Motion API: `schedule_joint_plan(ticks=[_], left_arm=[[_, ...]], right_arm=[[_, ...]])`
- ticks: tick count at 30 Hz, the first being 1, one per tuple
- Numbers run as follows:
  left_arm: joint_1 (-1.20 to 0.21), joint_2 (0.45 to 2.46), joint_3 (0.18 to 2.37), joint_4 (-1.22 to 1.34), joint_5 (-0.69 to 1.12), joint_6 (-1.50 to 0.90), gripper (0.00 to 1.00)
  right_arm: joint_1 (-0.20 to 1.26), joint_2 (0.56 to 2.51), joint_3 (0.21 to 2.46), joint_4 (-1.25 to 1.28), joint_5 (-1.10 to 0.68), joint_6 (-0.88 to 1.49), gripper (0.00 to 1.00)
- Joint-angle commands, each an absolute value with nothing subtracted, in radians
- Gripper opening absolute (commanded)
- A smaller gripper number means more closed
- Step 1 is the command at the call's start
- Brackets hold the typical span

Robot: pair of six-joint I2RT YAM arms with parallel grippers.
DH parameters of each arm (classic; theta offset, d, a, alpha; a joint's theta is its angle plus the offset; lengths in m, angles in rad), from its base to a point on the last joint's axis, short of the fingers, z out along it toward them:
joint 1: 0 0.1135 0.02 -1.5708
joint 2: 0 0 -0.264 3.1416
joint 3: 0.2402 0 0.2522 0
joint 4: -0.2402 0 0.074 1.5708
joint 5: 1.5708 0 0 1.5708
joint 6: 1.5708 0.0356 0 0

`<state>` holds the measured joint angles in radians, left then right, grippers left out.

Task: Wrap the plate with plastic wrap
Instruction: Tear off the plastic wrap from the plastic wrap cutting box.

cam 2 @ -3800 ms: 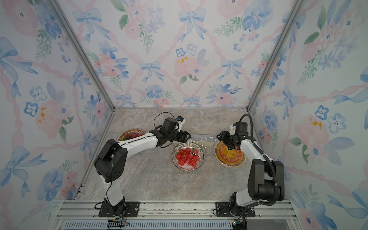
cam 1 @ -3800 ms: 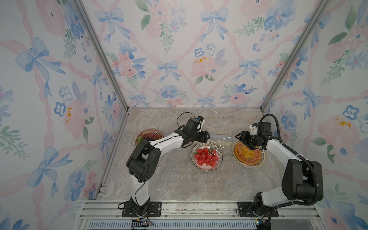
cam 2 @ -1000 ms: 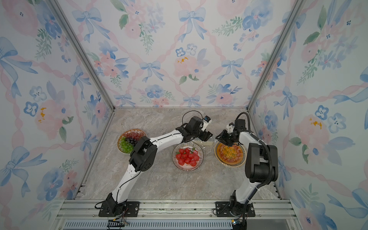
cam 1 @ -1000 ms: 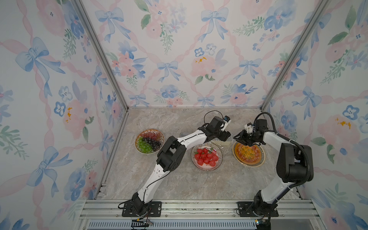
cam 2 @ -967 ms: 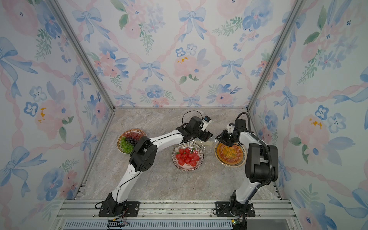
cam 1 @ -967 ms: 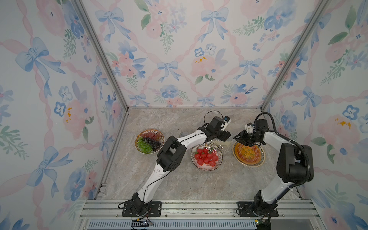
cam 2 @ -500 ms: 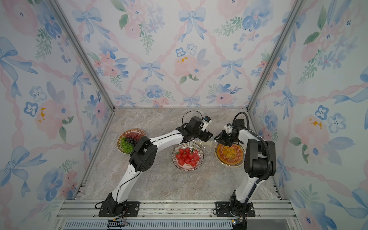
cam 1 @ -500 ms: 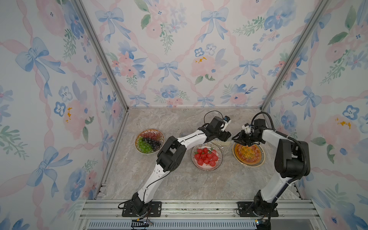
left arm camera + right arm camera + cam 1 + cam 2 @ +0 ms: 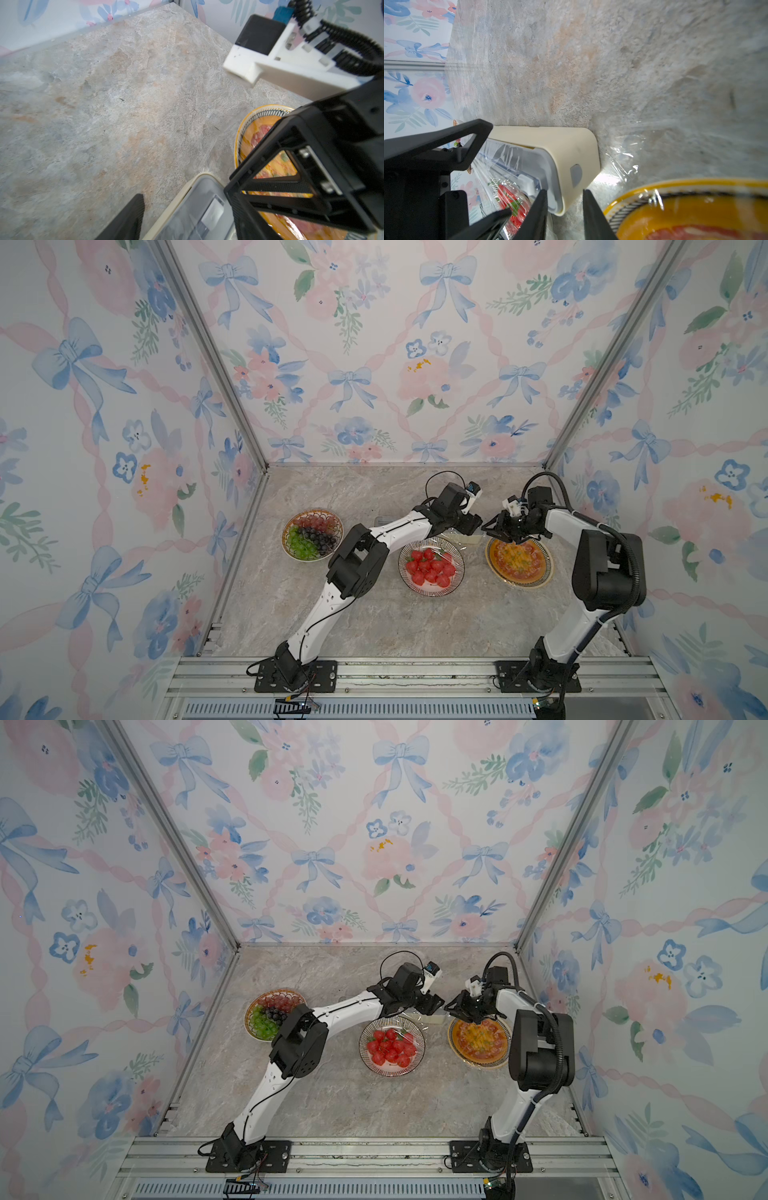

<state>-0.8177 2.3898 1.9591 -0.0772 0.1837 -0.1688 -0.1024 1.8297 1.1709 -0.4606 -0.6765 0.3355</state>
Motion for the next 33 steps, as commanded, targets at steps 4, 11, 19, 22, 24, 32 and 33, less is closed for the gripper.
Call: schedule_joint_plan(ticks=[4, 11, 19, 22, 24, 32, 33], left_arm=[[-0.813, 2.403, 1.971, -0.093, 0.198, -0.179, 0.70], [-0.814, 2.409, 1.971, -0.095, 0.196, -0.177, 0.70], [-0.813, 2.431, 1.970, -0.106, 0.169, -0.162, 0.70], [-0.815, 2.433, 1.965, -0.118, 0.153, -0.152, 0.69], [-0.815, 2.433, 1.961, -0.125, 0.140, -0.140, 0.69], [-0.815, 2.437, 1.960, -0.146, 0.090, -0.112, 0.68], [-0.816, 2.437, 1.960, -0.150, 0.078, -0.110, 0.68]], right_arm=[[-0.081, 1.876, 1.198, -0.495, -0.701, 0.326, 0.27], [-0.073, 1.914, 1.201, -0.535, -0.701, 0.312, 0.17], [-0.071, 1.947, 1.170, -0.570, -0.704, 0.289, 0.12], [-0.070, 1.953, 1.163, -0.575, -0.701, 0.281, 0.12], [-0.071, 1.954, 1.160, -0.578, -0.692, 0.279, 0.12], [-0.064, 1.954, 1.167, -0.596, -0.654, 0.273, 0.11], [-0.062, 1.956, 1.169, -0.600, -0.648, 0.271, 0.11]])
